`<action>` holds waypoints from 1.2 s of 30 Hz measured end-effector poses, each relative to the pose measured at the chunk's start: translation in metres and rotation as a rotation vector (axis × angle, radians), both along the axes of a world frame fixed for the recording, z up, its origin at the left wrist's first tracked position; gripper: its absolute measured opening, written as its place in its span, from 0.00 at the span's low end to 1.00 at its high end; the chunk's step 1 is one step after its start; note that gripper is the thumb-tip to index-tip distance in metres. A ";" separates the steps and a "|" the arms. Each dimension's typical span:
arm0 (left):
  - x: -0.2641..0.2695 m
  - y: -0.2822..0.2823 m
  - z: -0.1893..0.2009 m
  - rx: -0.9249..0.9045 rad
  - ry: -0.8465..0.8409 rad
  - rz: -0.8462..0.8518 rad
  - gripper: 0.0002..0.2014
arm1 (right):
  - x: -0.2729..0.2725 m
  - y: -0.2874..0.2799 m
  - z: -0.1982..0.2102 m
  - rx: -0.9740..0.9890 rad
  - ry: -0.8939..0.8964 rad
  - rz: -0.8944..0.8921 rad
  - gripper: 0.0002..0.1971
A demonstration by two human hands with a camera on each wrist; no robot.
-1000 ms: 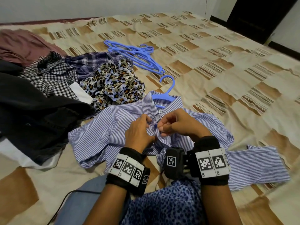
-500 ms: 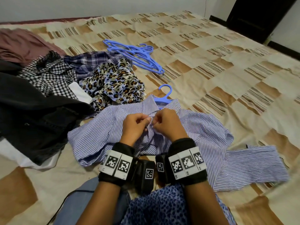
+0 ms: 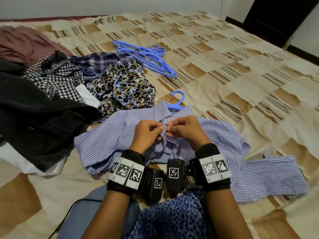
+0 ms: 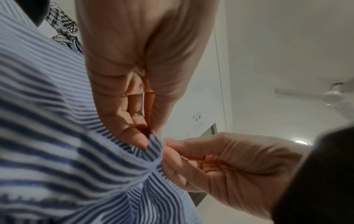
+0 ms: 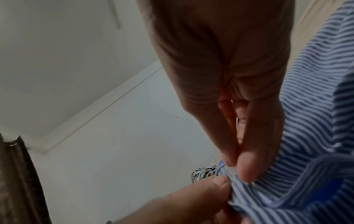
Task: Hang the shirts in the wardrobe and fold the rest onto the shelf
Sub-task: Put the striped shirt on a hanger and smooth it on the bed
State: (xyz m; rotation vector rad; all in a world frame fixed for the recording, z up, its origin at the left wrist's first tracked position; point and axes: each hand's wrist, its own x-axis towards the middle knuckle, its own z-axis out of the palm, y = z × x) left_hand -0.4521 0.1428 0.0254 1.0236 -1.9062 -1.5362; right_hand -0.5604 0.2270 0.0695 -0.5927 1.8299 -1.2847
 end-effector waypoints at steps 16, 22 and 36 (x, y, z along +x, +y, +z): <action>-0.003 0.003 0.004 0.121 0.058 0.012 0.10 | 0.000 -0.004 0.000 0.012 0.052 -0.080 0.03; 0.000 0.006 0.008 0.154 0.069 -0.018 0.05 | -0.002 0.001 0.004 0.027 0.029 0.021 0.03; 0.001 0.007 0.011 -0.068 0.010 0.048 0.06 | 0.000 -0.002 0.004 -0.001 0.137 0.019 0.05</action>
